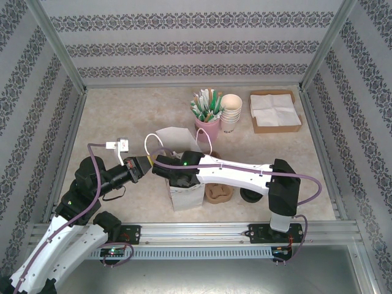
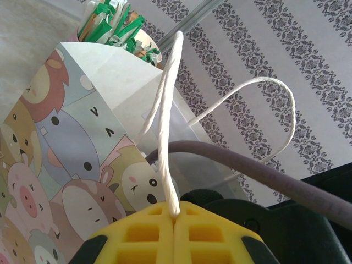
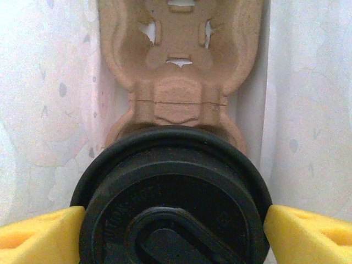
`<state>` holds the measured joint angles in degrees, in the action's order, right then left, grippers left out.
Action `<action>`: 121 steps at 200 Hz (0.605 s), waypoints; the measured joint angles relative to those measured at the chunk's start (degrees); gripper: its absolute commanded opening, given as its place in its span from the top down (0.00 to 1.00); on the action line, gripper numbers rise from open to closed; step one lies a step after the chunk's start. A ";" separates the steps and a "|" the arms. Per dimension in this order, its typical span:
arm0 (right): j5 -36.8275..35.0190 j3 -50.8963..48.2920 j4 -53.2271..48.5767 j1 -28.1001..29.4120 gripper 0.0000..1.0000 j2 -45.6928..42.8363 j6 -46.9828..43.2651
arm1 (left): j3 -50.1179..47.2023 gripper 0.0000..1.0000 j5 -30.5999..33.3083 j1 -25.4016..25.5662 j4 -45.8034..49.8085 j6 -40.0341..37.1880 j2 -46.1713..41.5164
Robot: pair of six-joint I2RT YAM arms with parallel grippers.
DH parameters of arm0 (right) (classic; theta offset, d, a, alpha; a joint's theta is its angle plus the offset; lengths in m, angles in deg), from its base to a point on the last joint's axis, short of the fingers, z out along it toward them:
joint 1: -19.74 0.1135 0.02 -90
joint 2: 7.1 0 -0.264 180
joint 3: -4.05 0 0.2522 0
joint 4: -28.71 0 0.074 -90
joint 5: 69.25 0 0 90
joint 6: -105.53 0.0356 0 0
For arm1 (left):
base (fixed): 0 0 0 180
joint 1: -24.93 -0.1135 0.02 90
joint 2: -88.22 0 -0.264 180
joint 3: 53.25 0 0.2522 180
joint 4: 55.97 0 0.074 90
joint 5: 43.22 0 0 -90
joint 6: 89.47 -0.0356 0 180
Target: Pack the takeout coffee
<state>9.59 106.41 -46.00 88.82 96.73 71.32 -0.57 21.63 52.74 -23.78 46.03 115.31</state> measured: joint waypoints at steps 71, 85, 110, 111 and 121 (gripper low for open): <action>-0.15 0.68 -0.72 -1.14 0.13 -0.07 0.02 | 0.00 0.98 -0.02 0.00 0.48 0.02 0.00; -0.28 0.94 -1.09 -1.51 0.11 -0.07 0.02 | 0.00 0.99 0.00 0.00 0.48 0.02 0.00; -0.61 1.51 -1.92 -2.10 0.08 -0.09 0.02 | 0.00 0.98 0.02 0.00 0.48 0.02 0.00; -0.61 1.53 -1.95 -2.12 0.08 -0.09 0.02 | 0.00 0.99 0.02 0.00 0.48 0.02 0.00; -0.63 1.68 -2.19 -2.21 0.08 -0.09 0.02 | 0.00 0.99 0.20 0.00 0.50 0.02 0.00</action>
<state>8.95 108.09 -48.19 86.61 96.64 71.34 -0.57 21.83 52.74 -23.27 46.05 115.31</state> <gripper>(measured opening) 0.919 0.056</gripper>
